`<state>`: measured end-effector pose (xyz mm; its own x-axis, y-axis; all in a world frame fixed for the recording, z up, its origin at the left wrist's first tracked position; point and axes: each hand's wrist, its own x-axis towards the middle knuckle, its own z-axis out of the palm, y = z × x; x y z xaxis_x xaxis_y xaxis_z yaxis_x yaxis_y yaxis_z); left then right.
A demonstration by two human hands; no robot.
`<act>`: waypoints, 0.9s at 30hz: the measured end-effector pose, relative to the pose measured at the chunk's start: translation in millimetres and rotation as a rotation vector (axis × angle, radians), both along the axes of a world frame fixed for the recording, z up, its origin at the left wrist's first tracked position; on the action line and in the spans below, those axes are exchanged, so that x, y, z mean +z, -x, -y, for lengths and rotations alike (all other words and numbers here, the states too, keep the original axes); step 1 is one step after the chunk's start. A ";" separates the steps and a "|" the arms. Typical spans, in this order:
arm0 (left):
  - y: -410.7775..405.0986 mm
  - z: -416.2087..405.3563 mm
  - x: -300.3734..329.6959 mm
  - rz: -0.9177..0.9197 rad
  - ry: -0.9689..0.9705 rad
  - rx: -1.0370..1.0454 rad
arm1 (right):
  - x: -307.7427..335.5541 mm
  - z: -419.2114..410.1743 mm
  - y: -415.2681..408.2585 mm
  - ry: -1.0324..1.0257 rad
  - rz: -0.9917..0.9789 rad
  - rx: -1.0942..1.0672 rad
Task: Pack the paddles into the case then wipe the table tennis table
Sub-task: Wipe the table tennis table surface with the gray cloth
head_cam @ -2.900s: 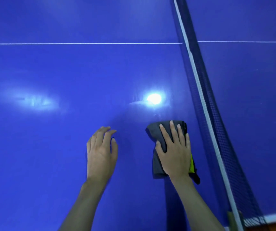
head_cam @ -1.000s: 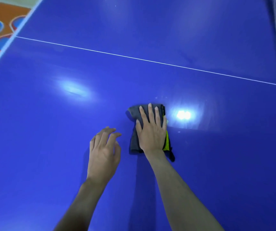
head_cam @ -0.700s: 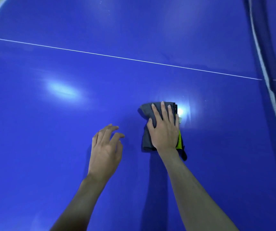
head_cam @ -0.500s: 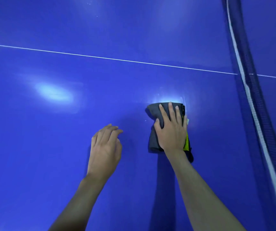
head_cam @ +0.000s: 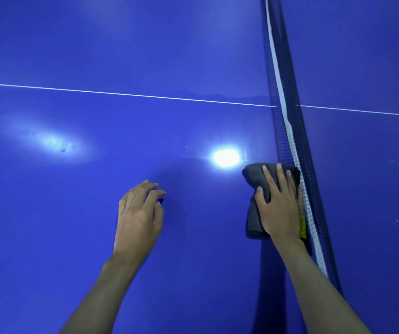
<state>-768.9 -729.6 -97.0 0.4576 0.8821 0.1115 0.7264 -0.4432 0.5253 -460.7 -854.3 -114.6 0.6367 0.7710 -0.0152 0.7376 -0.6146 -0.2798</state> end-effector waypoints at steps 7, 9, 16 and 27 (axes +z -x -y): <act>-9.2 -0.3 -2.4 -0.046 -0.016 0.038 | 9.4 -34.8 -39.7 -0.070 -0.149 0.014; -5.7 -2.6 -3.2 -0.049 -0.030 0.050 | 15.3 -55.4 -46.6 -0.088 -0.239 0.006; 26.9 -16.8 -1.1 -0.055 -0.060 0.094 | 0.2 -78.0 -16.2 0.099 0.134 -0.009; 140.1 -60.2 2.0 -0.040 -0.060 0.261 | -8.4 -180.6 184.2 0.074 0.192 0.188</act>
<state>-909.0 -669.4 -95.1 0.2211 0.9630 0.1542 0.8395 -0.2684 0.4725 -644.9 -673.7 -123.0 0.4795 0.8770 0.0314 0.8756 -0.4758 -0.0830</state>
